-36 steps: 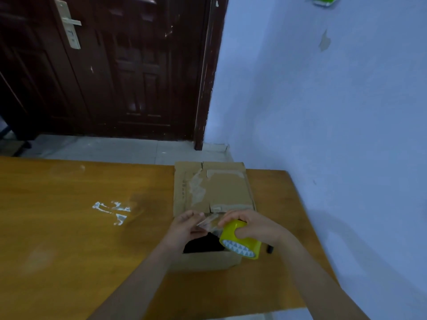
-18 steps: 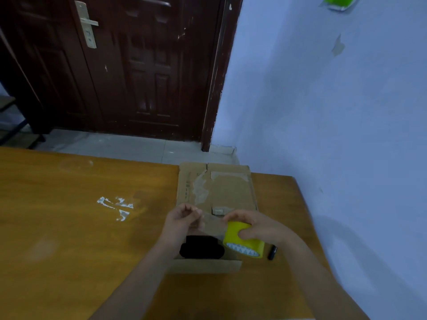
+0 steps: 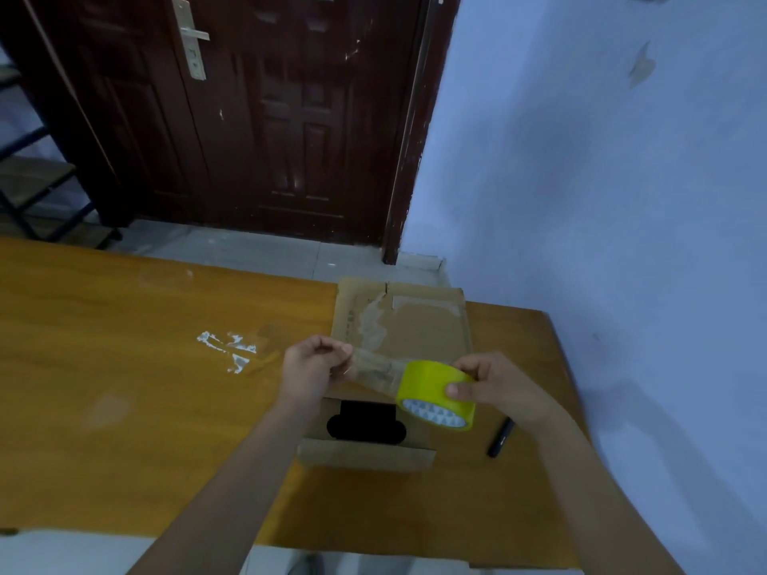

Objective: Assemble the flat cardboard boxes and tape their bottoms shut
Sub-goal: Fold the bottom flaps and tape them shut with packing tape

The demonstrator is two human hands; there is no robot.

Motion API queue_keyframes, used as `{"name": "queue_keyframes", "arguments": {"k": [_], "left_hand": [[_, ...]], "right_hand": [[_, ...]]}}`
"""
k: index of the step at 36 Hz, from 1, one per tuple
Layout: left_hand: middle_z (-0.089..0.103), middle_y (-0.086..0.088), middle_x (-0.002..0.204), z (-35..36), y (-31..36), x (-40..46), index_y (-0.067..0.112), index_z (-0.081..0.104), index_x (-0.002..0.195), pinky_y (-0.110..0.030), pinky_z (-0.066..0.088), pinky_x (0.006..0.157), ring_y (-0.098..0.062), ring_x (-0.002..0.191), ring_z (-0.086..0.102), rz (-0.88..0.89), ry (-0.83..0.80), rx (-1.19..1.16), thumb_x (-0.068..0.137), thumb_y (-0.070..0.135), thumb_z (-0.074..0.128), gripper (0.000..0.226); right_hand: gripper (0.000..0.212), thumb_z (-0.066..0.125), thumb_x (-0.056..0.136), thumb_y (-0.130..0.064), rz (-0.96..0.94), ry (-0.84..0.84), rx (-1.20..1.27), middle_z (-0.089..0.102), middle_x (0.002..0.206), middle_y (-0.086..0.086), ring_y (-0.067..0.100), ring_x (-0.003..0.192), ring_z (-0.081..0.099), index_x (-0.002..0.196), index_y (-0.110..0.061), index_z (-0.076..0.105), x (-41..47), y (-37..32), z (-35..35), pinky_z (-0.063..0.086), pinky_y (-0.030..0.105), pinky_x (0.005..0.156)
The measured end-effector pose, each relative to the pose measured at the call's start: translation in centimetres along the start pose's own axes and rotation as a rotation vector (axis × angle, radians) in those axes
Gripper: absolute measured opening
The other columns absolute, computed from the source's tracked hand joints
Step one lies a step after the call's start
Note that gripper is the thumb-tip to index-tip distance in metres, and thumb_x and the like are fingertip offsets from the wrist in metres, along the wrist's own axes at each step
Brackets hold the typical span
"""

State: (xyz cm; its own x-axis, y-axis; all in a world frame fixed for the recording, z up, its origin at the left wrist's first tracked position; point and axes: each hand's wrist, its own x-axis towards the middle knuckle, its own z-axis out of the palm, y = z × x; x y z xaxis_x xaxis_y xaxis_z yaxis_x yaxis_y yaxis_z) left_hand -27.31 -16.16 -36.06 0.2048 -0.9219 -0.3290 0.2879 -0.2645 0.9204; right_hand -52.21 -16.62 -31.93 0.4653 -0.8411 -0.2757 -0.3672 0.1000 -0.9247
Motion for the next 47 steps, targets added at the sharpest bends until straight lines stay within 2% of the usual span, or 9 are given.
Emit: {"name": "queue_keyframes", "arguments": {"k": [3, 8, 16, 19, 24, 29, 34, 40, 47], "left_hand": [[0.061, -0.001, 0.053, -0.2, -0.7, -0.5, 0.0, 0.056, 0.072, -0.026, 0.055, 0.05, -0.011, 0.044, 0.059, 0.004, 0.099, 0.013, 0.085, -0.005, 0.062, 0.015], [0.062, -0.006, 0.057, -0.7, -0.7, -1.0, 0.002, 0.057, 0.069, -0.024, 0.053, 0.049, -0.013, 0.046, 0.06, 0.058, 0.118, 0.104, 0.085, -0.005, 0.063, 0.018], [0.06, -0.013, 0.075, -2.9, -0.7, -1.5, 0.002, 0.055, 0.076, -0.035, 0.054, 0.059, -0.021, 0.056, 0.056, 0.008, 0.181, 0.172, 0.088, -0.001, 0.061, 0.014], [0.058, -0.01, 0.07, -2.4, -1.2, -2.2, 0.003, 0.054, 0.073, -0.032, 0.052, 0.057, -0.022, 0.057, 0.054, 0.013, 0.202, 0.183, 0.088, -0.002, 0.061, 0.017], [0.058, -0.014, 0.07, -3.0, -2.6, -2.3, 0.001, 0.056, 0.075, -0.037, 0.051, 0.062, -0.027, 0.063, 0.057, -0.001, 0.278, 0.2, 0.087, -0.001, 0.063, 0.015], [0.06, -0.013, 0.073, -2.9, -2.8, -3.1, 0.001, 0.056, 0.078, -0.033, 0.051, 0.06, -0.026, 0.067, 0.058, 0.018, 0.289, 0.222, 0.088, 0.001, 0.062, 0.011], [0.058, -0.015, 0.071, -4.1, -3.1, -4.8, 0.0, 0.055, 0.082, -0.038, 0.05, 0.061, -0.029, 0.065, 0.058, -0.079, 0.259, 0.107, 0.09, 0.0, 0.057, 0.009], [0.059, -0.017, 0.069, -3.8, -5.8, -5.8, 0.0, 0.053, 0.08, -0.029, 0.055, 0.054, -0.024, 0.061, 0.064, -0.175, 0.184, 0.016, 0.092, -0.002, 0.052, 0.013], [0.059, -0.009, 0.073, -4.7, -8.6, -4.0, 0.001, 0.049, 0.079, -0.019, 0.054, 0.066, -0.023, 0.078, 0.06, -0.062, 0.08, 0.069, 0.092, -0.003, 0.05, 0.014]], "right_hand": [[0.043, 0.076, 0.074, -0.044, 0.031, -0.005, -0.197, 0.048, 0.059, 0.005, 0.016, 0.056, 0.046, 0.064, -0.006, 0.059, 0.0, -0.5, 0.0, 0.033, 0.024, 0.052], [0.057, 0.061, 0.078, -0.064, 0.28, 0.153, -0.72, 0.027, 0.05, -0.005, 0.013, 0.045, 0.028, 0.055, -0.018, 0.036, -0.5, 1.1, -0.6, 0.016, 0.029, 0.048], [0.064, 0.07, 0.059, -0.073, 0.012, 0.034, 0.012, 0.045, 0.051, -0.006, 0.005, 0.046, 0.041, 0.063, -0.011, 0.057, -4.4, 1.4, -3.3, 0.032, 0.013, 0.046], [0.059, 0.067, 0.068, -0.067, 0.076, 0.014, -0.168, 0.041, 0.053, -0.004, 0.008, 0.049, 0.039, 0.065, -0.01, 0.054, -4.0, 1.8, -3.4, 0.03, 0.02, 0.048], [0.053, 0.057, 0.085, -0.057, 0.3, -0.026, -0.869, 0.032, 0.051, -0.006, 0.013, 0.053, 0.035, 0.054, -0.021, 0.036, -2.5, 3.3, -3.6, 0.023, 0.029, 0.054], [0.051, 0.058, 0.086, -0.054, 0.323, -0.049, -0.794, 0.031, 0.052, -0.007, 0.012, 0.053, 0.034, 0.055, -0.021, 0.034, -2.4, 3.5, -3.9, 0.022, 0.028, 0.053], [0.044, 0.065, 0.078, -0.049, 0.192, 0.045, -0.322, 0.033, 0.05, -0.008, 0.007, 0.046, 0.034, 0.055, -0.021, 0.04, -3.2, 3.4, -4.7, 0.026, 0.021, 0.05], [0.045, 0.069, 0.08, -0.045, 0.205, 0.103, -0.454, 0.036, 0.049, -0.008, 0.009, 0.05, 0.036, 0.049, -0.025, 0.043, -2.5, 5.0, -4.8, 0.026, 0.025, 0.053], [0.044, 0.069, 0.083, -0.039, 0.217, 0.127, -0.462, 0.033, 0.043, -0.011, 0.005, 0.043, 0.032, 0.054, -0.019, 0.042, -2.2, 4.6, -4.4, 0.023, 0.018, 0.047]]}}
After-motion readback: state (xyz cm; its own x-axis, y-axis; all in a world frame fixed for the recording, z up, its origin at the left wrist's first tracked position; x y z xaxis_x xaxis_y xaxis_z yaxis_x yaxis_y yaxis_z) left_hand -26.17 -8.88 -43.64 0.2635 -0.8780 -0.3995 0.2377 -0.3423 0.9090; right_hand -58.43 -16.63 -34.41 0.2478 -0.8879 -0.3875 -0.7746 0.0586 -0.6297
